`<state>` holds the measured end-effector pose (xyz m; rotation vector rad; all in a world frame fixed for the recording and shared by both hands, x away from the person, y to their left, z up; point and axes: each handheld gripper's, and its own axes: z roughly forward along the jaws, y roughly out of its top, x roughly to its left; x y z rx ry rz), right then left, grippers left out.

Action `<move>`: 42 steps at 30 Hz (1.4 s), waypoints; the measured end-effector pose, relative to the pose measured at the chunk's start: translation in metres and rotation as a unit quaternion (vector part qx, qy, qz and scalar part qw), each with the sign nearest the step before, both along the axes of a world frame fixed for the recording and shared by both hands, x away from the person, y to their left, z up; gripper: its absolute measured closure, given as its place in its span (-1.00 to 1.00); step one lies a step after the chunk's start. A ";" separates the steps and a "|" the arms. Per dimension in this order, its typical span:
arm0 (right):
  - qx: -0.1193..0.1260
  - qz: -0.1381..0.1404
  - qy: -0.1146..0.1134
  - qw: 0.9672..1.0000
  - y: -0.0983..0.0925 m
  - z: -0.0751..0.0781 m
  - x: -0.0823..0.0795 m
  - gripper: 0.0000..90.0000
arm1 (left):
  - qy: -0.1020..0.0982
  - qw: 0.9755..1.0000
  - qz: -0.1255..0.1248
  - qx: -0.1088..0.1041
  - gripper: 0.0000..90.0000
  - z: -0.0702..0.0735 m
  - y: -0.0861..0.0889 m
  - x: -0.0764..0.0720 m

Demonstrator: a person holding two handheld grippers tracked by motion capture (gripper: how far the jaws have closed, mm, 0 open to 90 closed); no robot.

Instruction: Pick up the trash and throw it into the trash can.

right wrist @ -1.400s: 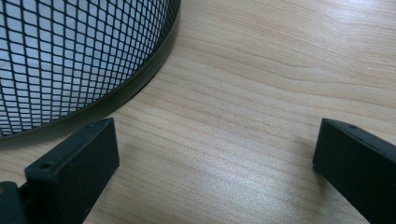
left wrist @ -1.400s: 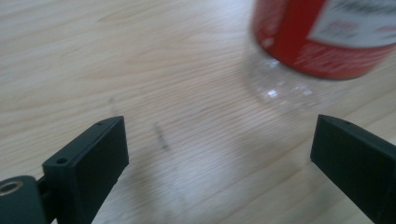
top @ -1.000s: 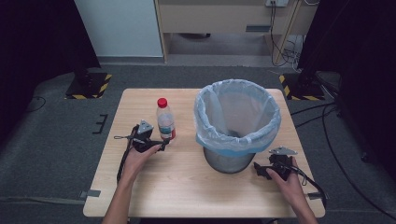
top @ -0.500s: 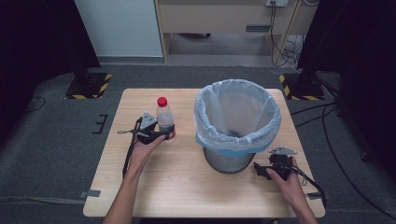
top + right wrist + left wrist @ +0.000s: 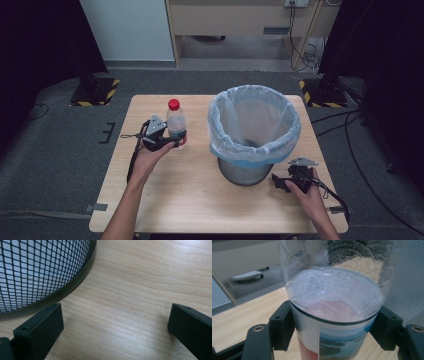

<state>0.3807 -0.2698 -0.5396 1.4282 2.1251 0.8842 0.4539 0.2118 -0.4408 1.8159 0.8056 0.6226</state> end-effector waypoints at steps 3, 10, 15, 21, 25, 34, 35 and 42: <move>0.000 0.000 0.000 1.000 0.000 0.000 0.000 -0.99 | -0.006 1.000 -0.009 -0.005 -0.36 0.014 -0.001 0.000; 0.000 0.000 0.000 1.000 0.000 0.000 0.000 -0.99 | -0.015 1.000 -0.025 0.005 -0.36 0.042 -0.002 0.001; 0.000 0.000 0.000 1.000 0.000 0.000 0.000 -0.99 | -0.018 0.999 -0.031 0.015 -0.36 0.060 0.000 0.003; 0.002 0.000 0.002 1.000 0.000 0.000 0.001 -0.99 | -0.020 0.999 -0.044 0.021 -0.36 0.079 0.002 0.006; 0.001 -0.001 0.003 1.000 0.000 0.000 0.001 -0.99 | -0.024 0.998 -0.058 0.028 -0.36 0.088 -0.003 0.005; 0.001 -0.001 0.003 1.000 0.000 0.000 0.001 -0.99 | -0.030 0.996 -0.072 0.042 -0.36 0.111 -0.011 0.005; 0.001 -0.001 0.003 1.000 0.000 0.000 0.001 -0.99 | -0.031 0.996 -0.074 0.042 -0.36 0.116 -0.013 0.005; 0.001 -0.001 0.002 1.000 0.000 0.000 0.001 -0.99 | -0.039 0.995 -0.077 0.043 -0.36 0.130 -0.015 0.004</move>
